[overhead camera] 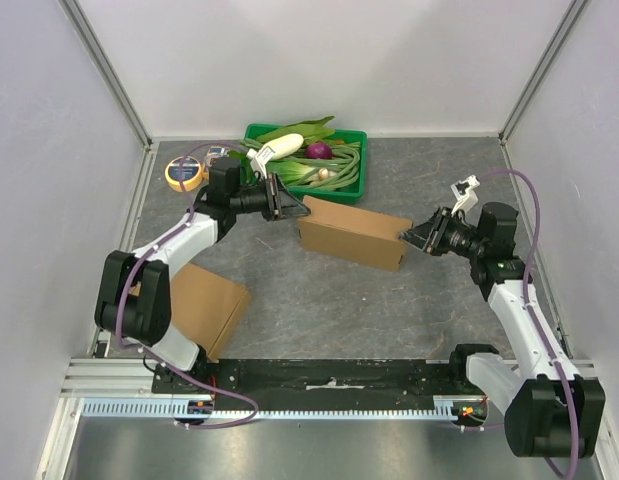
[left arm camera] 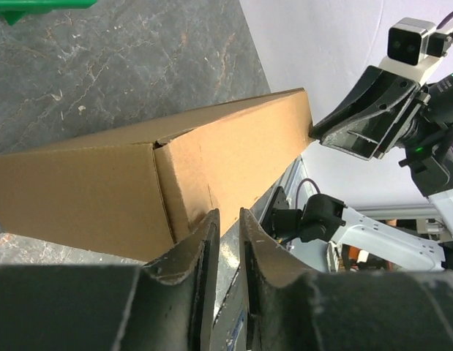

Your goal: Fold the paper box

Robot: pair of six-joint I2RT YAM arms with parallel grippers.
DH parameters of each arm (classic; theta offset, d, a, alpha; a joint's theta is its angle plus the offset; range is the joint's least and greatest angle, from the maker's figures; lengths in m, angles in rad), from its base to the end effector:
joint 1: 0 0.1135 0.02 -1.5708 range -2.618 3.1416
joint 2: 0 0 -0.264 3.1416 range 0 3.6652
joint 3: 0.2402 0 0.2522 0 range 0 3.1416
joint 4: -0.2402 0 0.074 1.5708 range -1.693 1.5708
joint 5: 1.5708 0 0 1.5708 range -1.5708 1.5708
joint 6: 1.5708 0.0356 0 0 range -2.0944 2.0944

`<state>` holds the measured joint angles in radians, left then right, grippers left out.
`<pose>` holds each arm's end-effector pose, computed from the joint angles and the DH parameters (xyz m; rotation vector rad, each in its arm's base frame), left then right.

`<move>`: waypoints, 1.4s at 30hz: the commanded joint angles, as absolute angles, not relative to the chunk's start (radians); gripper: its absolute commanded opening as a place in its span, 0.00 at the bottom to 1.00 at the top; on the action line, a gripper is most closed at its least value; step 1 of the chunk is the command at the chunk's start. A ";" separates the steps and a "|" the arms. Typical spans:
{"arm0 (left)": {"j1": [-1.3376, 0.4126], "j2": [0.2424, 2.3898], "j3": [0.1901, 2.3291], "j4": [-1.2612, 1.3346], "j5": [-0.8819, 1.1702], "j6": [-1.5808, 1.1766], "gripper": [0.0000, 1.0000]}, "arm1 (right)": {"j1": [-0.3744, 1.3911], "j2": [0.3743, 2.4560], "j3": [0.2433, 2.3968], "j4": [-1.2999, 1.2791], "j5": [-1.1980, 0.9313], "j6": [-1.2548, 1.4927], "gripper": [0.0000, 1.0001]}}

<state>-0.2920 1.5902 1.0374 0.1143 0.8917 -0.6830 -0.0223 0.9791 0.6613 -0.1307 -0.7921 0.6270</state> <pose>0.3295 -0.1280 0.2590 0.2143 2.1482 -1.4872 0.2139 0.0206 0.2701 0.1400 2.0660 1.1742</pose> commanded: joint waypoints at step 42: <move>-0.235 0.937 1.415 -0.689 0.529 -0.299 0.54 | 0.031 0.802 1.300 -1.025 -0.229 0.287 0.80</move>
